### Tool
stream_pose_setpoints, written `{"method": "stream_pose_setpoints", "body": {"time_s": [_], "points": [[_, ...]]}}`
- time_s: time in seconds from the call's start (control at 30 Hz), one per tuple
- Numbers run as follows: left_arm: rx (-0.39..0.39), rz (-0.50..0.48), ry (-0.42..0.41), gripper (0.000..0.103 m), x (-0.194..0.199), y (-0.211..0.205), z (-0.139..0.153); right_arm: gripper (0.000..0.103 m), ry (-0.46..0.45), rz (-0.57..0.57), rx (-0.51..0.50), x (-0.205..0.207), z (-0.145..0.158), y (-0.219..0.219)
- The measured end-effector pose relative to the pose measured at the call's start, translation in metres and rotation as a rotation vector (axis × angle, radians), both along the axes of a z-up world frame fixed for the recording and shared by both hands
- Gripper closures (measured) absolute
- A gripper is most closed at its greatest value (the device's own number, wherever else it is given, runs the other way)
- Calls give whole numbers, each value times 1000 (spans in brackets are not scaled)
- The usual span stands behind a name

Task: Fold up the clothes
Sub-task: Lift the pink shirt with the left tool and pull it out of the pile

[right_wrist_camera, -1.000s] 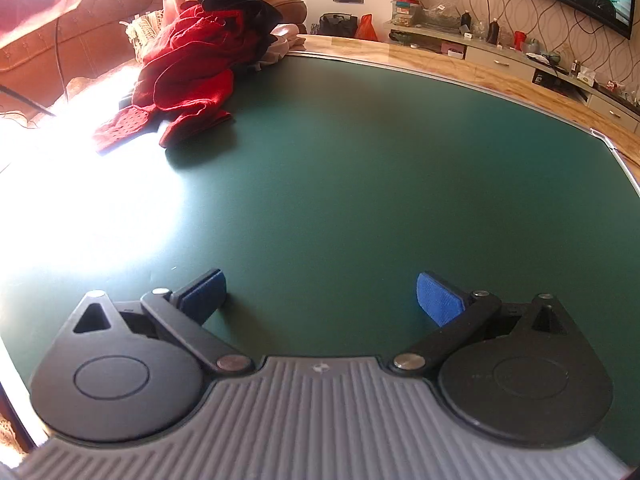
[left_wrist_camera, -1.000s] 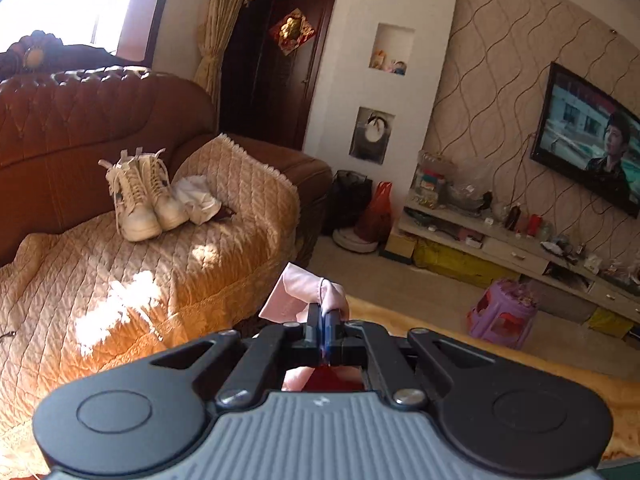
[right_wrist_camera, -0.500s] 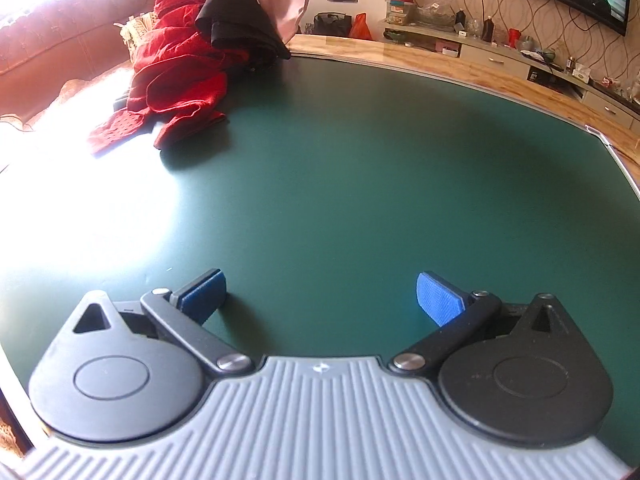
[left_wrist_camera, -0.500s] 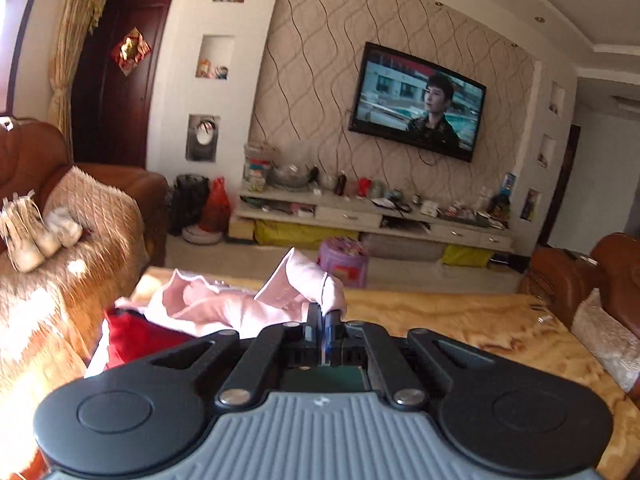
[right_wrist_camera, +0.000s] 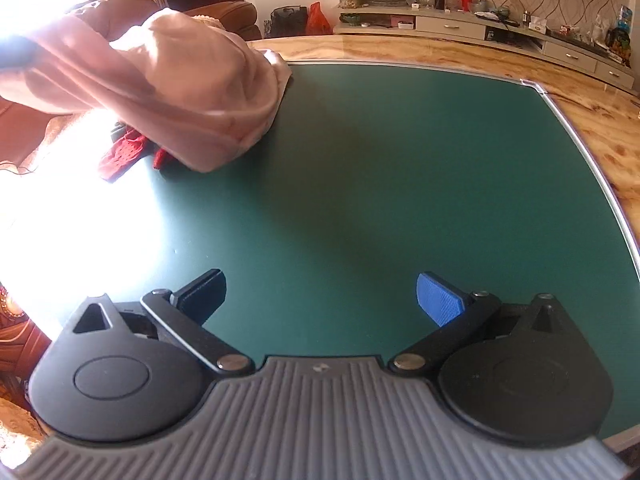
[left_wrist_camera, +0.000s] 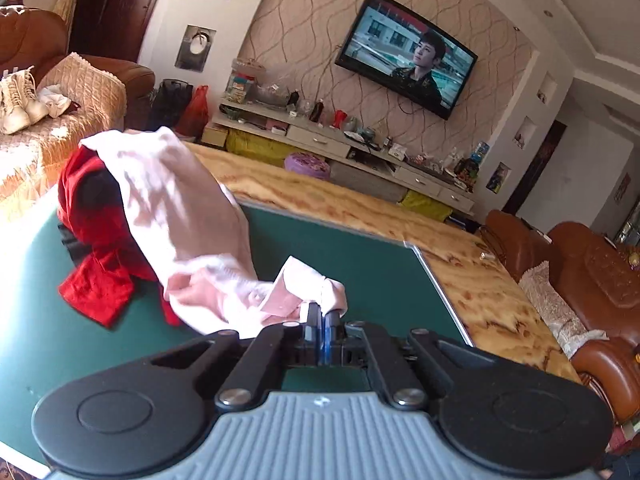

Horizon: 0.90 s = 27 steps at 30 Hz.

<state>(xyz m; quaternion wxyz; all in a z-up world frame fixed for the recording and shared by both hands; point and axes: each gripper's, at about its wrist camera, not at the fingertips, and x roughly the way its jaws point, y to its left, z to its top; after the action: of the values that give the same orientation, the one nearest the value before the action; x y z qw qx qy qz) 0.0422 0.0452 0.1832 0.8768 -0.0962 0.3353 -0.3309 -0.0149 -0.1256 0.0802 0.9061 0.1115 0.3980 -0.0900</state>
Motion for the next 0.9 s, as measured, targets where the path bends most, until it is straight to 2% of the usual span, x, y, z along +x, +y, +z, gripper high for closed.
{"method": "stream_pose_setpoints", "body": {"time_s": [0.07, 0.13, 0.27, 0.37, 0.43, 0.5, 0.57, 0.7, 0.9], "points": [[19, 46, -61, 102, 37, 8, 39, 0, 5, -19, 20, -2, 3, -1], [42, 90, -81, 102, 74, 9, 85, 0, 3, -34, 55, -5, 5, -1], [42, 234, -199, 102, 124, 10, 207, 0, 0, -35, 51, -11, 11, 4], [3, 303, -296, 102, 128, 0, 290, 0, -4, -26, 24, -14, 14, 8], [-28, 322, -337, 102, 121, -7, 329, 0, 1, -23, 6, -12, 13, 9], [-90, 320, -372, 102, 108, -14, 363, 0, 6, -21, 3, -12, 13, 11], [-135, 293, -418, 102, 90, -22, 390, 0, 13, -16, 5, -12, 13, 13], [-165, 242, -461, 102, 62, -42, 423, 0, 9, -13, -3, -14, 14, 15], [-187, 127, -470, 102, 25, -74, 433, 0, -51, 7, 53, -22, 27, 8]]}}
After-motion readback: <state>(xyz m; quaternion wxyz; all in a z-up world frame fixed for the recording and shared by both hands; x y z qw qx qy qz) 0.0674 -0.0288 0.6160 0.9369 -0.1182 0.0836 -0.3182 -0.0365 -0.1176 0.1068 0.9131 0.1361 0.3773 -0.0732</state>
